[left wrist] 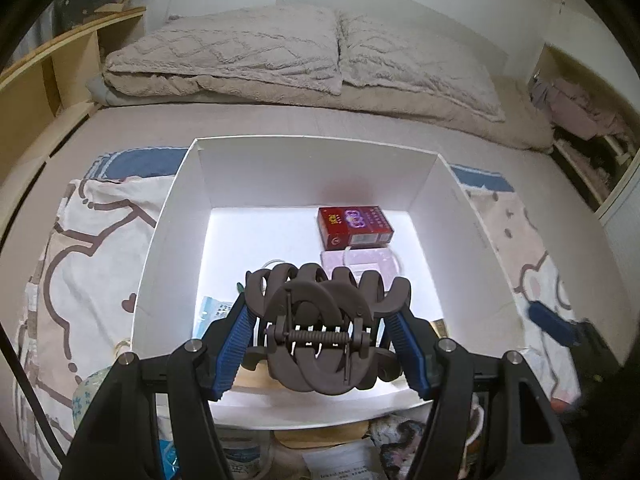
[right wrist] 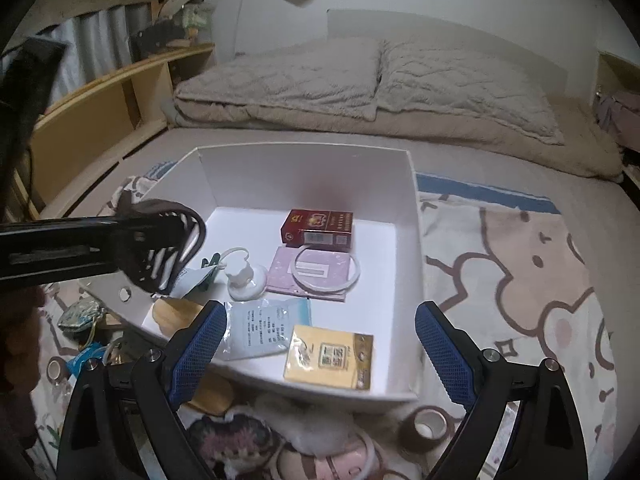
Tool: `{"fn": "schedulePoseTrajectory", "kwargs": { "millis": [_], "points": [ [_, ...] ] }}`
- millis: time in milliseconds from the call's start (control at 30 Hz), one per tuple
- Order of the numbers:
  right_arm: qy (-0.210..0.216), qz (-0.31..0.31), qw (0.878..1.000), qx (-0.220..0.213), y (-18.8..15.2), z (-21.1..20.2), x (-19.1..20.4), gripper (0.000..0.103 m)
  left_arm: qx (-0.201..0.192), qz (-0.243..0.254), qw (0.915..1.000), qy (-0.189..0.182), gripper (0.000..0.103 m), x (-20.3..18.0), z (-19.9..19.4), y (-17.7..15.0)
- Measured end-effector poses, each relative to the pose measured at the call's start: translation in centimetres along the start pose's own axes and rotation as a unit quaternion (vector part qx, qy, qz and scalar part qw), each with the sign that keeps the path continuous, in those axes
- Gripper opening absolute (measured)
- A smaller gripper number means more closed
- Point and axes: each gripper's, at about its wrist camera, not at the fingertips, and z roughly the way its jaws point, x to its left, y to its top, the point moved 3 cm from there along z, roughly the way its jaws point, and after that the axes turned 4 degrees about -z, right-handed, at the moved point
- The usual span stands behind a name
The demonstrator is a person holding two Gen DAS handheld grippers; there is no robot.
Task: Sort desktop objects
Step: 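Lower the brown claw clip into the box and open the left gripper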
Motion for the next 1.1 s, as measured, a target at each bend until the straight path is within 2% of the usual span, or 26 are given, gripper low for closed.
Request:
{"fn": "schedulePoseTrajectory", "kwargs": {
  "millis": [100,267,400,800,1100],
  "points": [
    [-0.007,0.008,1.000,-0.014,-0.5,-0.8,-0.5,0.095,0.010,0.000,1.0000,-0.001,0.066,-0.2,0.6,-0.3],
    [-0.002,0.036,0.999,-0.026,-1.4,-1.7,-1.3,0.095,0.010,0.016,0.9996,0.020,0.066,-0.7,1.5,-0.8],
    [0.007,0.061,0.998,-0.027,-2.1,-2.0,-1.8,0.095,0.025,0.007,0.9995,0.020,0.066,-0.4,2.5,-1.1],
    [0.007,0.066,0.997,-0.029,-2.9,-2.4,-1.5,0.096,0.059,-0.005,0.9974,0.042,0.066,0.6,5.0,-2.3],
    [0.012,0.077,0.997,-0.025,-3.4,-2.2,-1.6,0.096,0.082,-0.022,0.9955,0.042,0.067,0.8,5.9,-3.0]
  ]
}}
